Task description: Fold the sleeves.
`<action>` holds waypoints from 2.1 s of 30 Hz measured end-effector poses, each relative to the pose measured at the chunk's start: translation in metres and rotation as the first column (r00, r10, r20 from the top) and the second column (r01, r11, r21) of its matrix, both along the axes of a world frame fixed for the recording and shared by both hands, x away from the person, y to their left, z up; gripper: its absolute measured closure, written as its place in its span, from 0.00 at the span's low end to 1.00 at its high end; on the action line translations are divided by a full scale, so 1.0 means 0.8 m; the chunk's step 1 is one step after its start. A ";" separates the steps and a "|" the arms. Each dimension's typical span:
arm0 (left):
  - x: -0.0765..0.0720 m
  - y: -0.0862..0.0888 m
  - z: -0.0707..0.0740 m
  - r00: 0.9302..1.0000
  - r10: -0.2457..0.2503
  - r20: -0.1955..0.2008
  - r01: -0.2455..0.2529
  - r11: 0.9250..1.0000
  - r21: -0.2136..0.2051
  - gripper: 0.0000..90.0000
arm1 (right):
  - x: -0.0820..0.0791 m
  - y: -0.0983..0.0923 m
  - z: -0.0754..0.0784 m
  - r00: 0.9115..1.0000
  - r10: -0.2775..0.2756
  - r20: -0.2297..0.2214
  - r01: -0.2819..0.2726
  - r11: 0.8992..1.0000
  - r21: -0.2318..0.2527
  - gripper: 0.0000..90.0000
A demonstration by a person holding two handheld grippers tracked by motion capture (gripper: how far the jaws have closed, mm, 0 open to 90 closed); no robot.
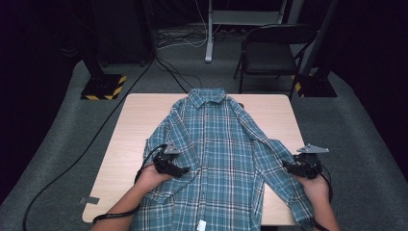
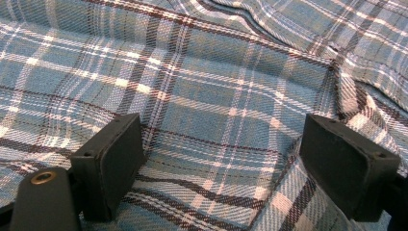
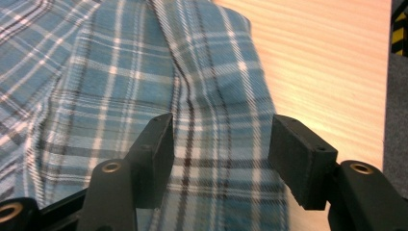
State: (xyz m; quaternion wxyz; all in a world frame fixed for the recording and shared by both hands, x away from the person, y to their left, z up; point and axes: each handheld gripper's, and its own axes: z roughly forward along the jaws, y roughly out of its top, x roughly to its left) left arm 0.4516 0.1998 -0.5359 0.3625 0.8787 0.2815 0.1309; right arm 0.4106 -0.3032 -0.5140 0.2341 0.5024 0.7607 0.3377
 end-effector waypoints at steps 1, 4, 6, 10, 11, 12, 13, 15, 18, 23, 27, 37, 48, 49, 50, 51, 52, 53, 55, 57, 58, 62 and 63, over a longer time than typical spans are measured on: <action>0.000 0.000 0.000 1.000 0.000 0.000 0.000 1.000 0.000 0.16 | 0.000 -0.002 -0.001 1.000 -0.006 -0.003 0.006 1.000 0.005 0.46; 0.000 0.000 0.000 1.000 0.000 0.000 0.000 1.000 0.000 0.16 | -0.001 -0.008 -0.003 1.000 -0.024 -0.005 0.024 1.000 0.009 0.47; 0.000 0.000 0.000 1.000 -0.001 -0.001 0.001 1.000 0.000 0.16 | -0.001 -0.010 -0.004 0.999 -0.032 -0.008 0.032 0.999 0.009 0.48; 0.000 0.000 0.000 1.000 0.000 -0.001 0.000 1.000 -0.001 0.16 | -0.001 -0.013 -0.007 0.999 -0.044 -0.017 0.044 0.999 0.001 0.50; 0.000 0.000 0.000 1.000 0.000 -0.001 0.000 1.000 -0.001 0.16 | -0.001 -0.014 -0.008 0.999 -0.049 -0.018 0.049 0.999 0.002 0.50; 0.000 0.000 0.000 1.000 0.000 -0.001 0.000 1.000 -0.001 0.16 | -0.001 -0.015 -0.008 0.998 -0.053 -0.021 0.053 0.999 0.005 0.50; 0.000 0.000 0.000 1.000 0.000 -0.001 0.000 1.000 -0.001 0.16 | -0.001 -0.016 -0.009 0.998 -0.055 -0.023 0.056 0.998 0.007 0.50; 0.000 0.000 0.000 1.000 0.000 -0.001 0.000 1.000 -0.001 0.16 | -0.001 -0.018 -0.009 0.998 -0.064 -0.028 0.065 0.998 0.008 0.50; 0.000 0.000 0.000 1.000 -0.001 -0.002 0.001 1.000 -0.001 0.16 | -0.001 -0.022 -0.011 0.997 -0.072 -0.042 0.073 0.997 0.017 0.51; 0.001 0.000 0.000 1.000 -0.001 -0.002 0.001 1.000 -0.002 0.16 | -0.001 -0.023 -0.014 0.997 -0.029 -0.067 0.032 0.998 0.049 0.74; 0.001 0.000 0.000 1.000 0.000 -0.002 0.000 1.000 -0.002 0.16 | -0.005 -0.022 -0.004 0.999 0.011 -0.031 -0.008 0.997 0.082 0.93; 0.001 0.000 0.000 1.000 0.001 0.000 -0.001 1.000 -0.002 0.16 | -0.012 0.017 0.027 0.984 0.173 0.047 -0.177 0.977 0.118 0.99; 0.001 -0.001 0.000 1.000 0.002 0.000 -0.002 1.000 0.000 0.16 | -0.028 0.093 0.060 0.918 0.370 0.140 -0.386 0.915 0.112 0.99; 0.001 -0.001 0.000 1.000 0.002 0.000 -0.002 1.000 -0.001 0.16 | -0.029 0.102 0.062 0.910 0.389 0.144 -0.406 0.907 0.113 0.99; 0.001 -0.001 0.000 1.000 0.003 0.000 -0.003 1.000 0.000 0.16 | -0.031 0.111 0.065 0.900 0.410 0.148 -0.427 0.897 0.111 0.99; 0.001 -0.001 0.000 1.000 0.003 0.000 -0.003 1.000 0.000 0.16 | -0.032 0.123 0.068 0.886 0.436 0.155 -0.454 0.885 0.108 0.99; 0.001 -0.001 0.000 1.000 0.004 0.000 -0.004 1.000 0.000 0.16 | -0.034 0.132 0.070 0.874 0.458 0.161 -0.476 0.873 0.104 0.99; 0.001 -0.001 0.000 1.000 0.004 0.000 -0.004 1.000 0.000 0.16 | -0.036 0.142 0.073 0.862 0.479 0.169 -0.498 0.861 0.103 0.99; 0.001 -0.001 0.000 1.000 0.004 0.000 -0.004 1.000 0.000 0.16 | -0.042 0.164 0.080 0.829 0.527 0.187 -0.551 0.827 0.109 0.99; 0.001 -0.001 0.000 1.000 0.005 0.000 -0.005 1.000 0.000 0.16 | -0.047 0.180 0.086 0.801 0.564 0.201 -0.592 0.797 0.119 0.99; 0.001 -0.001 0.000 1.000 0.005 0.000 -0.005 1.000 0.000 0.16 | -0.049 0.186 0.087 0.789 0.578 0.207 -0.607 0.785 0.124 0.99; 0.001 -0.001 0.000 1.000 0.005 0.001 -0.005 1.000 0.000 0.16 | -0.055 0.213 0.088 0.747 0.628 0.218 -0.661 0.737 0.141 0.96; 0.001 -0.001 0.000 1.000 0.005 0.001 -0.005 1.000 0.000 0.16 | -0.056 0.218 0.088 0.743 0.632 0.219 -0.665 0.733 0.144 0.91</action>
